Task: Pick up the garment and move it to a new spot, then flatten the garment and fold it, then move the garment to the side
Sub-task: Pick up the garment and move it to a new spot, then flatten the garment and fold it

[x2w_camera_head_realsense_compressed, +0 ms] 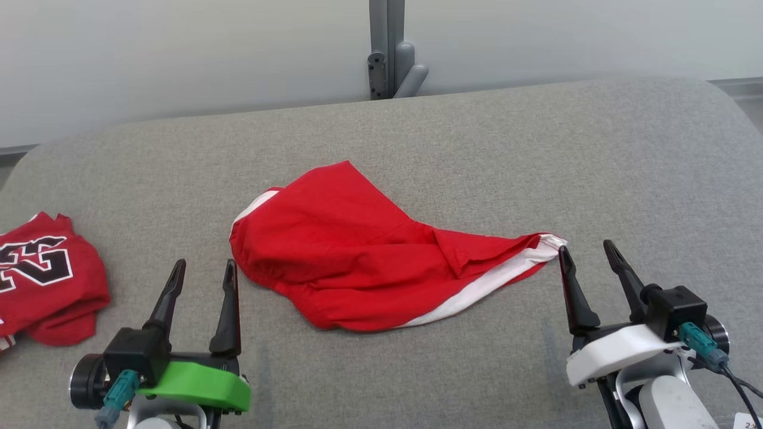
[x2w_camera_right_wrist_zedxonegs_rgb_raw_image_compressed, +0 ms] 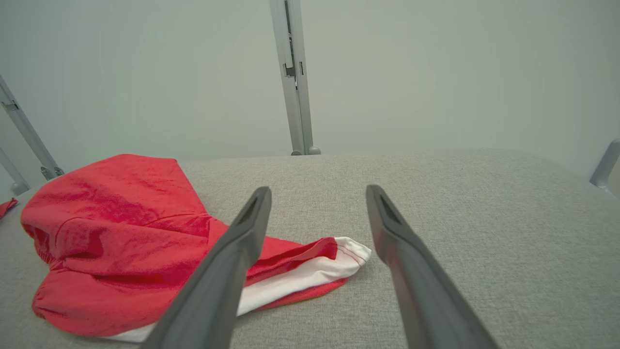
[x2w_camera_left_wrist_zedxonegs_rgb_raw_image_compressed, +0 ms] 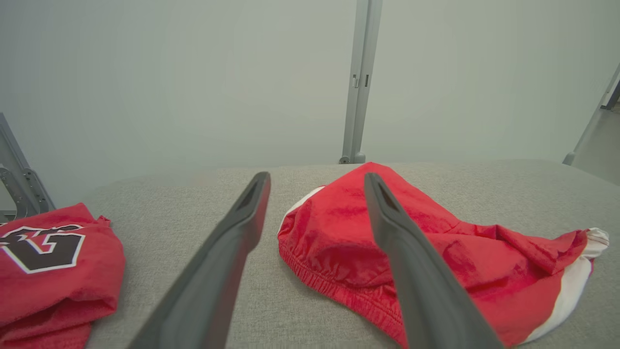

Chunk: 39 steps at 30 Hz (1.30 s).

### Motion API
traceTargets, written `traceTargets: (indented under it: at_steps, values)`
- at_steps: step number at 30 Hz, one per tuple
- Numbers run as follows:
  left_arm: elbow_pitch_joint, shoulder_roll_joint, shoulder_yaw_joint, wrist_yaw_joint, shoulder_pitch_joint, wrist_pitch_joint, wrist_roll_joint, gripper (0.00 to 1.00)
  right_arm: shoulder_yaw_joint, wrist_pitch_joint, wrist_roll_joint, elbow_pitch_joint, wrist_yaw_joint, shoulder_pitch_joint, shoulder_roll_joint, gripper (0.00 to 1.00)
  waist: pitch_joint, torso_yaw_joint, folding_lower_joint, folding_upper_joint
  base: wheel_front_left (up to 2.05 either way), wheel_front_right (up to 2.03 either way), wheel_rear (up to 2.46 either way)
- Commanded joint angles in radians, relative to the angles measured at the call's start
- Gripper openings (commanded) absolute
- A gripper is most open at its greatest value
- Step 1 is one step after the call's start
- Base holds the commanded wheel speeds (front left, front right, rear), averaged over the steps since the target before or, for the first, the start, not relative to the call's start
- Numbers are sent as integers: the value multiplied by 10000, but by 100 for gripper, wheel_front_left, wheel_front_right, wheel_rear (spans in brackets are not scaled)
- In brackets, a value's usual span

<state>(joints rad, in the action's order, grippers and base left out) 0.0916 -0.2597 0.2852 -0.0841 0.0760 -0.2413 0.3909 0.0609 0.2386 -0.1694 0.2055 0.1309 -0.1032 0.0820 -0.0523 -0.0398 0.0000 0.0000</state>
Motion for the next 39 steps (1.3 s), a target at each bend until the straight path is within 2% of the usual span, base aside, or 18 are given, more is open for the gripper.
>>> traceTargets:
  at_steps: [1,15,31,35,39]
  values:
    - [-128,-18,-12,-101,-272,28,63,100,-31,-46,-14,-60,-5,201,33,100,186,-30,0,0,0,0,0]
    - [-751,-120,-70,-415,-1042,195,242,100,-241,-325,121,-547,-5,815,-43,100,522,24,0,0,0,0,0]
    - [-828,-128,-2,-515,-808,211,307,100,-253,-384,145,-669,-5,703,-123,100,287,79,0,0,0,0,0]
    - [-765,-57,209,-328,-550,596,464,100,-220,-406,151,-742,-5,547,-141,100,39,84,0,0,0,0,0]
    - [-408,-6,822,186,-131,1451,593,100,-89,-408,152,-748,-5,414,-149,100,-336,59,0,0,0,0,0]
